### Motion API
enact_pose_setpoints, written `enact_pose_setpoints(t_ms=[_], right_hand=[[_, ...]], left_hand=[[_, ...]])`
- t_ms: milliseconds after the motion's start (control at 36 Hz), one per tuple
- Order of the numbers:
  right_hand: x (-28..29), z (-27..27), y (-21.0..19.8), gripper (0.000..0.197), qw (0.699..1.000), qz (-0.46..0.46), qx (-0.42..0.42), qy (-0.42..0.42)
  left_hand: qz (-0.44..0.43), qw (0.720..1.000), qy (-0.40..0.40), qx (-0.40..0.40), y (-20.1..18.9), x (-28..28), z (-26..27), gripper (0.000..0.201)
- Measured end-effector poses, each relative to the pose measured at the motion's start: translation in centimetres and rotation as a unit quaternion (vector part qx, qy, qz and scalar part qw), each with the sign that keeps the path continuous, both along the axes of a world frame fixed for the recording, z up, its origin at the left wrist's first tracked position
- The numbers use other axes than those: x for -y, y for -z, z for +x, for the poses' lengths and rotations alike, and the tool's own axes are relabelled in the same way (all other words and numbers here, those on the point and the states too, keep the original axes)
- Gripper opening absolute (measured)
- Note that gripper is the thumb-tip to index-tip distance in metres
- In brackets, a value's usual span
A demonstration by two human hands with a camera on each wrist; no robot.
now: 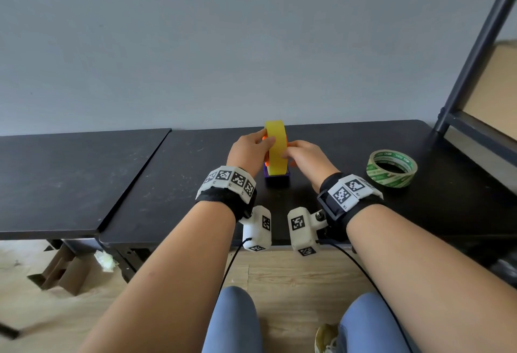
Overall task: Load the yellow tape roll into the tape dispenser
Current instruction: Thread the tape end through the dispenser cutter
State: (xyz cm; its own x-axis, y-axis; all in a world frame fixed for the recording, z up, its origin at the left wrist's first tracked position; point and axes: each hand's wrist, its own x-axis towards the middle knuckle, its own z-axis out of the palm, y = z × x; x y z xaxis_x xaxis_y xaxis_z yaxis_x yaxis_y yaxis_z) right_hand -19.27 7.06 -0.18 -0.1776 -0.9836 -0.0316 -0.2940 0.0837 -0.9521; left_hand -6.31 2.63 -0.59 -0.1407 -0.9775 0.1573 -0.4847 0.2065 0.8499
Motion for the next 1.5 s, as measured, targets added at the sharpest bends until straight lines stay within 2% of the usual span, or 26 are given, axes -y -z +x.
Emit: enact_pose_setpoints(t_ms=[83, 167, 305, 389, 444, 611, 667, 861, 1083, 1500], right_hand=[[-0.3, 0.0, 0.0, 0.028, 1.0, 0.003, -0.004, -0.009], [-0.3, 0.1, 0.0, 0.025, 1.0, 0.001, 0.002, -0.009], [-0.3, 0.2, -0.1, 0.018, 1.0, -0.003, -0.006, -0.005], [-0.2, 0.3, 0.0, 0.015, 1.0, -0.003, -0.01, 0.002], [-0.1, 0.4, 0.0, 0.016, 1.0, -0.001, -0.014, 0.008], [0.3, 0.6, -0.4, 0.04, 0.999, 0.016, -0.012, 0.027], [0.2, 0.6, -0.5, 0.042, 0.999, 0.018, -0.01, 0.032], [0.0, 0.3, 0.0, 0.03, 0.999, 0.008, -0.017, 0.025], [-0.3, 0.4, 0.2, 0.022, 1.0, -0.013, -0.004, 0.02], [0.2, 0.7, 0.1, 0.012, 1.0, -0.008, 0.003, 0.014]], left_hand=[[-0.009, 1.0, -0.01, 0.006, -0.4, -0.3, -0.2, 0.042], [-0.025, 0.999, -0.013, 0.016, -0.8, -0.6, -0.3, 0.029], [-0.024, 0.999, 0.005, 0.028, -0.7, -0.6, 0.0, 0.038], [0.005, 0.999, 0.031, 0.027, -0.4, -0.5, 0.2, 0.041], [0.029, 0.998, 0.043, 0.021, -0.3, -0.6, 0.4, 0.051], [0.038, 0.997, 0.062, -0.009, -0.1, -0.9, 0.7, 0.056], [0.035, 0.998, 0.061, -0.007, 0.1, -0.8, 0.6, 0.058], [0.014, 0.999, 0.044, -0.002, 0.4, -0.5, 0.3, 0.056], [0.001, 1.0, 0.024, -0.004, -0.1, -0.4, 0.3, 0.041], [0.035, 0.999, 0.029, -0.024, 0.0, -0.2, 0.6, 0.046]])
